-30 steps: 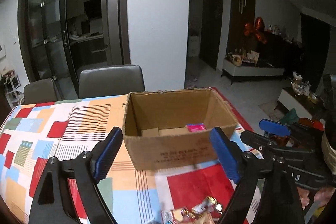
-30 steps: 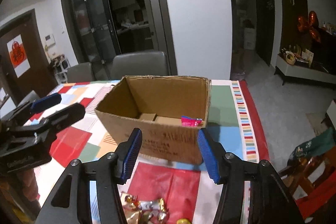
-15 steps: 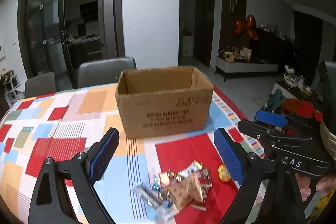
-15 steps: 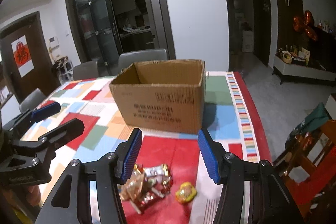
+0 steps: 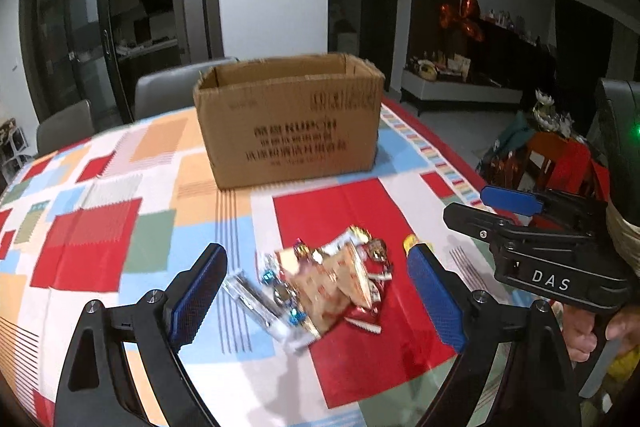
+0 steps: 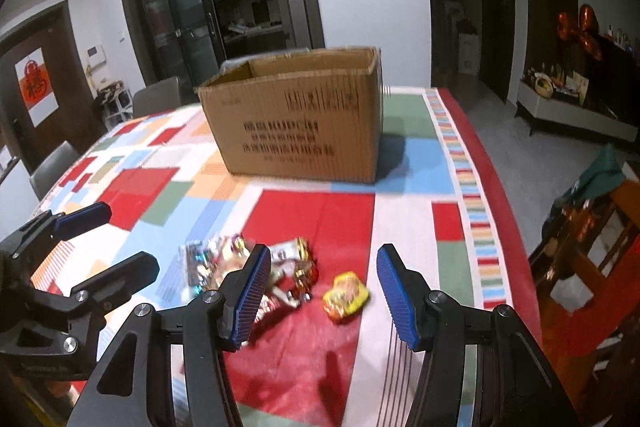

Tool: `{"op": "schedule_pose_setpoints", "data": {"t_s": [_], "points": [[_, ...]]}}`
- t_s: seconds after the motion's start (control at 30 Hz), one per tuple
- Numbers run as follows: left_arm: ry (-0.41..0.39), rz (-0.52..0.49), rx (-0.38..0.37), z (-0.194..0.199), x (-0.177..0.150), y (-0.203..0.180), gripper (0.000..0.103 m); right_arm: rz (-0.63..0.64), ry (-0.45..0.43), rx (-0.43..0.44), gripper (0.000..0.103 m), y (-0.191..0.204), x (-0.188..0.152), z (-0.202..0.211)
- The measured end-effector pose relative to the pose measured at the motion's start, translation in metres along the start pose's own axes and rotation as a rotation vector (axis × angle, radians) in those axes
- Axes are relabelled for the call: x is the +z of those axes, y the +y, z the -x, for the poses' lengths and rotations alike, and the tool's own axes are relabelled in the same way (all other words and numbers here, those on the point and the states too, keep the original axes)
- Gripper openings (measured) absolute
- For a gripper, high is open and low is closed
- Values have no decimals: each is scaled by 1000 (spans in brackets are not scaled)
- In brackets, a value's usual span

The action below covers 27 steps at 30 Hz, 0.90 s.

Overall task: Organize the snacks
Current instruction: 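Move both tools back to the snack pile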

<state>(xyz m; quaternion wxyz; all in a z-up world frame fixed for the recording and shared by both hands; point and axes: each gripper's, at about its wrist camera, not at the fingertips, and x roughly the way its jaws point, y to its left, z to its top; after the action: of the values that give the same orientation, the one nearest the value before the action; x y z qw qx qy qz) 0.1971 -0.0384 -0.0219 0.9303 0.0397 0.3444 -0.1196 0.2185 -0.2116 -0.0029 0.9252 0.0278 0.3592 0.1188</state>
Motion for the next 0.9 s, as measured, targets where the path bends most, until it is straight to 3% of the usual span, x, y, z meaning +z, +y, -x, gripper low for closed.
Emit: {"op": "schedule_pose_setpoints", "data": {"t_s": [0.4,0.9], "points": [[101,24,-43,-43,-21,-7,92,-10,116,-35,56,-15,-28,-34],[177,51,-2,-92,-29,-6,84,-2,181,-48,56,-14,-33,-71]]}}
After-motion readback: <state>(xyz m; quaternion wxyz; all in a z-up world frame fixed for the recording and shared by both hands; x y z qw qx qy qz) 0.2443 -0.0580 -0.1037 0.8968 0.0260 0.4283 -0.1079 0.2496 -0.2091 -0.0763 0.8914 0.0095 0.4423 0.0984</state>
